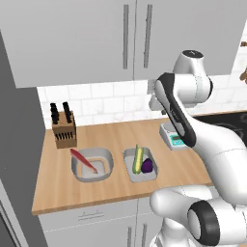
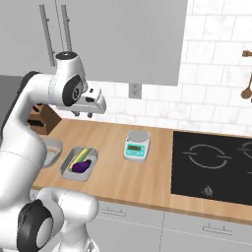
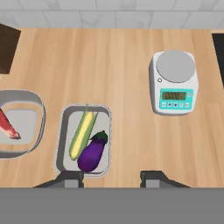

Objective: Take the meat container that has the steak and place it on the second highest rack of the freezer. Then take the vegetable container that has the corn and eggplant and place it on the highest rack of the freezer.

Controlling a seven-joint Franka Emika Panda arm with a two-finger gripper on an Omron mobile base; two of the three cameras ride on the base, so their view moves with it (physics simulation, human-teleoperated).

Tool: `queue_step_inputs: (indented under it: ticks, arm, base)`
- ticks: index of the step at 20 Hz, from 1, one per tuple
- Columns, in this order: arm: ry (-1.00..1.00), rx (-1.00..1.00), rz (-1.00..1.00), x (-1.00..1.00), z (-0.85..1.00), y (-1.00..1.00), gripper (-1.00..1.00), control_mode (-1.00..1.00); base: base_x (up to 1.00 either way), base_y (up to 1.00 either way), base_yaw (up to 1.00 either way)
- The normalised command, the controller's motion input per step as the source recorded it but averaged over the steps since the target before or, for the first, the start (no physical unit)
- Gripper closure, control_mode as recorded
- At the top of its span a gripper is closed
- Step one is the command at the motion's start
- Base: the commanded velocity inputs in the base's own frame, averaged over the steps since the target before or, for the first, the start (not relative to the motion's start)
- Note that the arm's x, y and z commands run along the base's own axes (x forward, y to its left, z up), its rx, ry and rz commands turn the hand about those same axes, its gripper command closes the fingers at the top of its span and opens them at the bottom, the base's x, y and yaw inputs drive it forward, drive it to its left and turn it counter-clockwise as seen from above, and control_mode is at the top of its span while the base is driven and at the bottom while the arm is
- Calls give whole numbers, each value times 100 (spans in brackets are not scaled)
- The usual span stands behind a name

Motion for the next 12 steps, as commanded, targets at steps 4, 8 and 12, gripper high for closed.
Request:
queue_step_inputs:
  ticks: [4,8,12]
  arm:
    - [1,0,0,-11,-10,11,-100,-100]
    - [1,0,1,-26,-22,39,-100,-100]
    - [6,-2,4,-27,-33,64,-100,-100]
  base:
    - [0,0,0]
    - [0,0,0]
    - [0,0,0]
